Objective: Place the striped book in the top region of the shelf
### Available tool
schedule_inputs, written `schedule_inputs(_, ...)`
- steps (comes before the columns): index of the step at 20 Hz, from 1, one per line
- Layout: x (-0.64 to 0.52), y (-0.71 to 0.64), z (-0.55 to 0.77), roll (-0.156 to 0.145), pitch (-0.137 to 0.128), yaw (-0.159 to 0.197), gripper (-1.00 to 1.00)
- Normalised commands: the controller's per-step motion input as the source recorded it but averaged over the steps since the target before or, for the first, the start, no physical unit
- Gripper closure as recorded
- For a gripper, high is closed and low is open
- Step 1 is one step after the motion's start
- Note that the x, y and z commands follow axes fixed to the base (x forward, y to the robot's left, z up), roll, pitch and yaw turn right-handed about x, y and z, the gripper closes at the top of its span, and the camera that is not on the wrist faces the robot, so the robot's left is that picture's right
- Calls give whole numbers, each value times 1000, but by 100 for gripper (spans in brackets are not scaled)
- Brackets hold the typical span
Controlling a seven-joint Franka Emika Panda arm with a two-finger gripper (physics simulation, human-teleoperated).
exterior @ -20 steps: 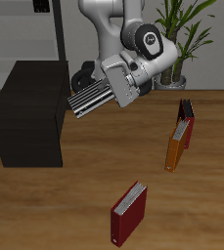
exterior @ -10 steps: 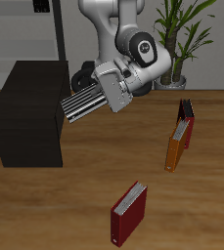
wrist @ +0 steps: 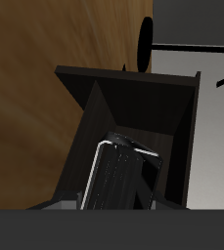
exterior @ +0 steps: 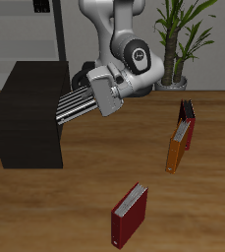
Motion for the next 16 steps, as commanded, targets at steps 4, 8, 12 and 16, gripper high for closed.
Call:
schedule_inputs(4, 155, -401, -101, -51, 33, -15, 100)
schedule_inputs(8, 156, -288, -147, -16, 45, 7, 100)
schedule_inputs(12, 108, -201, -149, -35, 23, 2, 100)
schedule_inputs(16, -2, -209, -96, -57, 26, -5, 100)
